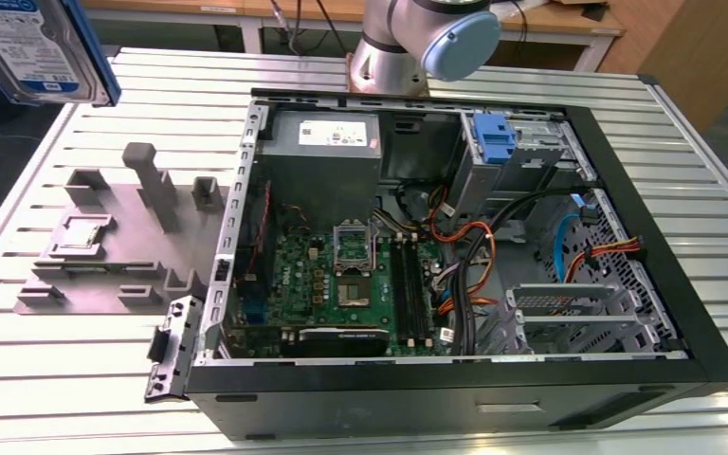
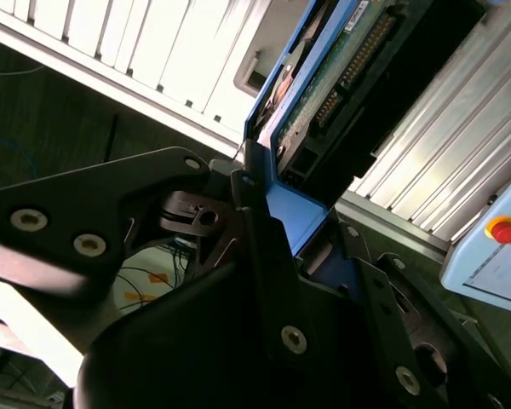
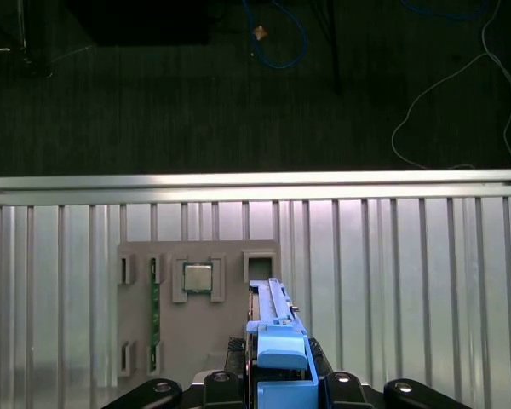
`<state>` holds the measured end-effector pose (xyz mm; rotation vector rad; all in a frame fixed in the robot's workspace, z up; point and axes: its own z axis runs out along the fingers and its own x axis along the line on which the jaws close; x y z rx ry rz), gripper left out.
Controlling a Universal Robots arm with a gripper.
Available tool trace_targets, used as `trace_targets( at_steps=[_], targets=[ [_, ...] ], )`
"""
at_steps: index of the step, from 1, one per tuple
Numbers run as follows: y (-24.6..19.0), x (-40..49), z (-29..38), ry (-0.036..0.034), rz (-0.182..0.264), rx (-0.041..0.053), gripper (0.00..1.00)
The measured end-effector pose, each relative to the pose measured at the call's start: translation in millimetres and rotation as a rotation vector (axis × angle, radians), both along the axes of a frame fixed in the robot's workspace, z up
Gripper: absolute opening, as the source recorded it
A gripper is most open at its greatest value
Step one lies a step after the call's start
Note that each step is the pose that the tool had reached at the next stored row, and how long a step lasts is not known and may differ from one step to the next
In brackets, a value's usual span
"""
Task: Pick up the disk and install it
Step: 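Pick up the disk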
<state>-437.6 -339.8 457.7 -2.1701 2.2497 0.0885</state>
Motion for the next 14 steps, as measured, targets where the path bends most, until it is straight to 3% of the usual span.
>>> trace_targets(
  at_steps=[14],
  targets=[
    [0.0,0.0,22.6,0.0000,0.000,0.0000,0.37]
  ],
)
